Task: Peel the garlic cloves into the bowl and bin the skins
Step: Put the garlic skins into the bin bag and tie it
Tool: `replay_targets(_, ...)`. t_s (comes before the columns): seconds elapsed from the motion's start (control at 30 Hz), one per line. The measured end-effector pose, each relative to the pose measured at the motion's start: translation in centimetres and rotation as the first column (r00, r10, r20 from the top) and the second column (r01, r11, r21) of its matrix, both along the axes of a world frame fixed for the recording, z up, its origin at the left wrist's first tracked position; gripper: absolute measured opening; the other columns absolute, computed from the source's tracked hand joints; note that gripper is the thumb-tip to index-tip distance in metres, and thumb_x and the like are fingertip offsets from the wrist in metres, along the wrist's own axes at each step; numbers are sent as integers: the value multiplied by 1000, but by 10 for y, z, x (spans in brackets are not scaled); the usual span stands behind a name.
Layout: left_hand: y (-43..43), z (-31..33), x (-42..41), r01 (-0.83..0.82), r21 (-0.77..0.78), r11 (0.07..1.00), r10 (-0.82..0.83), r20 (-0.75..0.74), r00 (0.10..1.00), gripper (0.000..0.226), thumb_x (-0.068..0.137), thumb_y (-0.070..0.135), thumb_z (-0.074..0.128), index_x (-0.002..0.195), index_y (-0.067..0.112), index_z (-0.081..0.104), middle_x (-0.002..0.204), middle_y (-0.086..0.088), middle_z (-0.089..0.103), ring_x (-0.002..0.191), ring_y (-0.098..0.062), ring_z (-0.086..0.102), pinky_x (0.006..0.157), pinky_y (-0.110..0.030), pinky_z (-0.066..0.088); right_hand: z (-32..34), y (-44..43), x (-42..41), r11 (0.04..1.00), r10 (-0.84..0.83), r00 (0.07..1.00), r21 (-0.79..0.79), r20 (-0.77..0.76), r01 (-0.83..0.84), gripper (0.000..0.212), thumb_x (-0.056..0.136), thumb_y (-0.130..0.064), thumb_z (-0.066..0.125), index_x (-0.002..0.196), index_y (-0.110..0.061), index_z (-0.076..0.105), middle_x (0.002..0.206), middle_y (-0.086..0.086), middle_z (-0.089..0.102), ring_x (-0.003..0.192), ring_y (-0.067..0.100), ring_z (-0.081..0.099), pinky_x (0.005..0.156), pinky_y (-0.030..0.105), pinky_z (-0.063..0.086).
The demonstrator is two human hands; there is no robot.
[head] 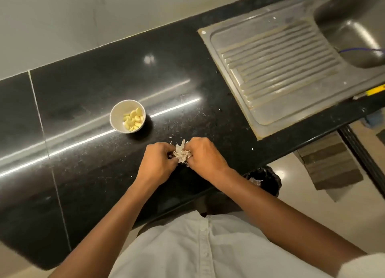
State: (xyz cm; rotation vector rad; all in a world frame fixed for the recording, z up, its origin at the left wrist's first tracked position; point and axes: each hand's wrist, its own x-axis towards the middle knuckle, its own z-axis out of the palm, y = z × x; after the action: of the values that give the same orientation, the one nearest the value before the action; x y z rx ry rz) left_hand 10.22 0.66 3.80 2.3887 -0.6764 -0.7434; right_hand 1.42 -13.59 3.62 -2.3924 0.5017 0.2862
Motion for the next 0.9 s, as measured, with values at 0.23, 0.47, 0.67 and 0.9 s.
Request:
replay_targets(0.23, -57, 28, 3, 262, 9, 965, -262, 28, 965, 9, 84, 10, 80, 86, 19, 83, 65, 1, 71, 54, -18, 63, 53, -38, 55, 18, -39, -32, 959, -262, 961, 136, 88, 249, 13, 91, -8, 75, 101, -11, 83, 91, 5, 78, 78, 19, 73, 73, 39, 63)
replay_targets(0.47, -161, 42, -41, 514, -14, 858, -508, 129, 852, 14, 83, 20, 80, 74, 11, 74, 58, -7, 61, 55, -27, 49, 55, -39, 50, 31, -105, -109, 825, -563, 818, 148, 120, 546, 15, 88, -6, 76, 99, -12, 85, 89, 3, 80, 77, 13, 72, 67, 19, 51)
replay_targets(0.67, -244, 32, -120, 697, -72, 713, -692, 82, 717, 21, 79, 11, 79, 62, 11, 65, 51, 4, 56, 48, -14, 52, 47, -18, 42, 19, -143, -204, 644, -765, 636, 108, 105, 757, 10, 88, -9, 78, 96, -9, 84, 89, 9, 79, 76, 23, 70, 73, 39, 56)
replay_targets(0.9, -303, -28, -218, 808, -23, 589, -808, -30, 588, 19, 78, 1, 72, 63, 12, 70, 59, -2, 65, 58, -19, 65, 50, -13, 34, -33, -168, -300, 447, -894, 446, 115, 34, 887, 23, 86, -5, 78, 106, -12, 84, 92, 3, 78, 71, 7, 62, 67, 12, 49)
